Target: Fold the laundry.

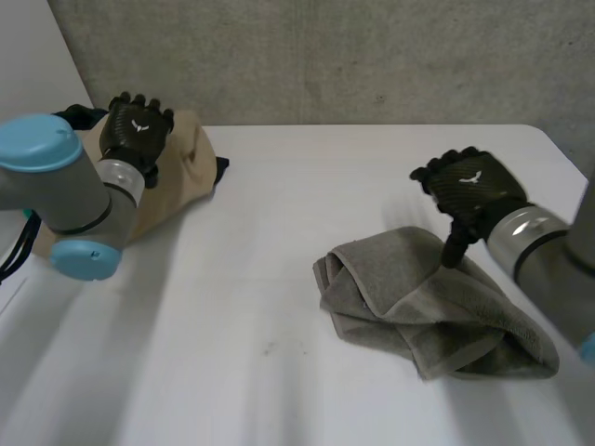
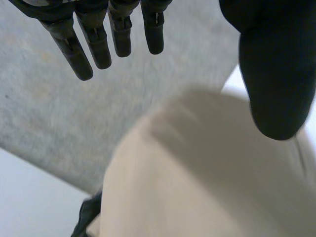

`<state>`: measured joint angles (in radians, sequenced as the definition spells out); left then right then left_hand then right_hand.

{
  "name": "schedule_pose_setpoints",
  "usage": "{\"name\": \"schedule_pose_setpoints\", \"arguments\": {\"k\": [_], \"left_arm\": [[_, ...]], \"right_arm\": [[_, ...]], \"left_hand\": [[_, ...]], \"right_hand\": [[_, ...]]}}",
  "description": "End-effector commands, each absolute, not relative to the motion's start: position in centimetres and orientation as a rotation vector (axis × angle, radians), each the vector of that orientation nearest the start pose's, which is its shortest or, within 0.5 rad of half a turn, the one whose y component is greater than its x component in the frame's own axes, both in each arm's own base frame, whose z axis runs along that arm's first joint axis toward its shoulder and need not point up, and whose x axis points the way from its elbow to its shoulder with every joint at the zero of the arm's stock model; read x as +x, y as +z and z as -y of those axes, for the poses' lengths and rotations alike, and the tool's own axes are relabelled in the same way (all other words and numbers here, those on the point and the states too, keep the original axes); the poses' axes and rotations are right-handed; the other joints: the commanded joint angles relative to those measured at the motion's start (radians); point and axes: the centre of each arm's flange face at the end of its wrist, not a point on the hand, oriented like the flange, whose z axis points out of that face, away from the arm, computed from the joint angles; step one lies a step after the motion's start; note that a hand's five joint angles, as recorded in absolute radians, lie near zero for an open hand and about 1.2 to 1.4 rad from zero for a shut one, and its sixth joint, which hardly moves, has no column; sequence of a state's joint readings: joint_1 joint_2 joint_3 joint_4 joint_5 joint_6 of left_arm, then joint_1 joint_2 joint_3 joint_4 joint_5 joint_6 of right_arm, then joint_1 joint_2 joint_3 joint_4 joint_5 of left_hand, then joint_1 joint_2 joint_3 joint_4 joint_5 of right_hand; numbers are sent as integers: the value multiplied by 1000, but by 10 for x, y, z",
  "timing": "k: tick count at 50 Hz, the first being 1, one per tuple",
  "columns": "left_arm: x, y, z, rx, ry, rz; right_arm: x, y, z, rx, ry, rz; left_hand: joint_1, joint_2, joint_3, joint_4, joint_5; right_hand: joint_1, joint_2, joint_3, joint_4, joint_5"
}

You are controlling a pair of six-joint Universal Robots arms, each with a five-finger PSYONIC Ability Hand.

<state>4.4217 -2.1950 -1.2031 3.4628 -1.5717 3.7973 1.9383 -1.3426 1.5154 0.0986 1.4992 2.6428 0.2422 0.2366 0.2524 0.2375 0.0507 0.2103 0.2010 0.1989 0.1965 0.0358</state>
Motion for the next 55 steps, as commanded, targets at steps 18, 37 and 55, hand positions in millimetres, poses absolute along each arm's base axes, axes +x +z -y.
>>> {"name": "schedule_pose_setpoints", "arguments": {"k": [18,37,55], "left_arm": [[-359,171,186,1408,-2136,-2285],[-300,187,211,801,-2185,-2641],[-333,187,227,524,-2260,-3073]], "right_arm": [[206,205,238,-1209,-1496,-2394],[264,194,247,-1320,-1843,-2225],[279,372,163,-1205,-2157,-1661]], "left_hand": [[-2,3,-12,2,15],[-29,-23,-39,-24,-12],[-11,-5,-21,-6,6]], "right_hand": [[118,128,130,132,118],[1186,1195,1197,1200,1186],[1186,1195,1197,1200,1186]]}}
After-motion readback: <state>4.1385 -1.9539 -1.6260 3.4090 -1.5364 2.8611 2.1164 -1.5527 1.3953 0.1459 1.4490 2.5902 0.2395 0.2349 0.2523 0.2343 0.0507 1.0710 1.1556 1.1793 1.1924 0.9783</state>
